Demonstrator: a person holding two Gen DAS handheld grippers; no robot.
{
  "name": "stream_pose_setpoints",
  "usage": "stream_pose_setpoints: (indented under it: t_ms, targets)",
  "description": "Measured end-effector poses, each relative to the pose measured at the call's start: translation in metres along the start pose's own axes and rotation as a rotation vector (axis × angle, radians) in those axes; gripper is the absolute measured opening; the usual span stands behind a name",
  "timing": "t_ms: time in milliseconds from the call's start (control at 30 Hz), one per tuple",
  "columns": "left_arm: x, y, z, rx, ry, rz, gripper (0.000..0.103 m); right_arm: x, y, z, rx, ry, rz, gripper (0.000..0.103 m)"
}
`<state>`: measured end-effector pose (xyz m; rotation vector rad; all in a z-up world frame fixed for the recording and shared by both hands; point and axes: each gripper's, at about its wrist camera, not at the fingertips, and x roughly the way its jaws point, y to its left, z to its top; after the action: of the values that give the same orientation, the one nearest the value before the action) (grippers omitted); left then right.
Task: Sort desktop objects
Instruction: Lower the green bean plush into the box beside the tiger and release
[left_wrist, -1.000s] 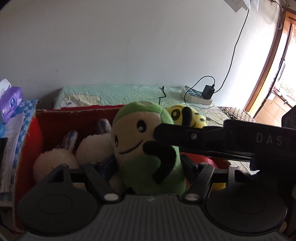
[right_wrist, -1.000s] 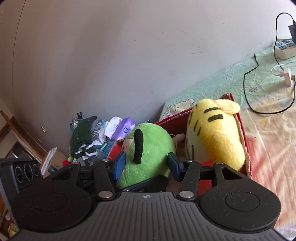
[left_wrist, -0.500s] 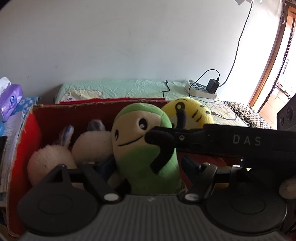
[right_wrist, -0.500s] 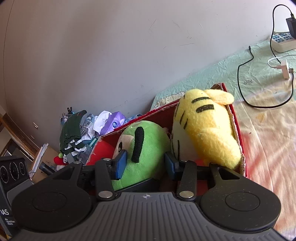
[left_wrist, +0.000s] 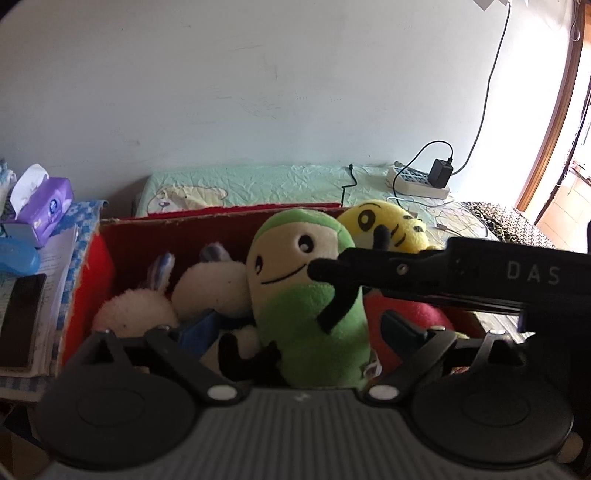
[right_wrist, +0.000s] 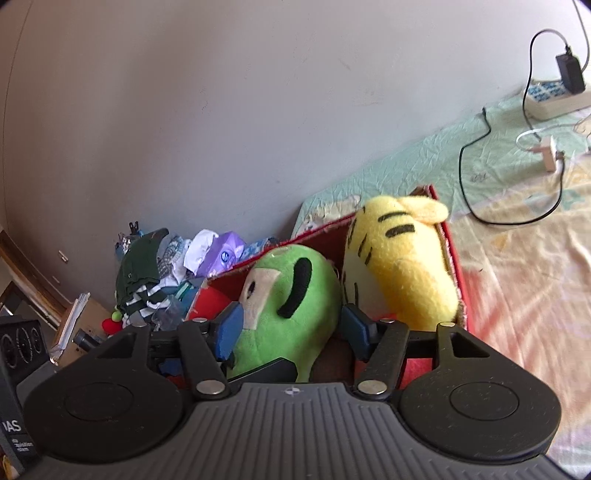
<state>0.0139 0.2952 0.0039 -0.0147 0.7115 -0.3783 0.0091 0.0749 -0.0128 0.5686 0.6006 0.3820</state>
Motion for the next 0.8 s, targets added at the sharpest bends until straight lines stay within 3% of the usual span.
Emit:
stream_pose_setpoints:
  t_ms: [100, 300, 800]
  targets:
    - [-0.006, -0.003, 0.002, -0.013, 0.016, 0.037, 0.094, -0.018, 0.006, 0.0, -0.012, -0.056, -0.022, 0.067]
    - [-0.016, -0.021, 0.006, 0.014, 0.045, 0.125, 0.097, -0.045, 0.012, -0.001, -0.042, -0.124, -0.16, 0.07]
    - [-0.024, -0.084, 0.0, 0.023, 0.104, 0.252, 0.1, -0.09, -0.012, -0.003, -0.087, -0.125, -0.311, 0.077]
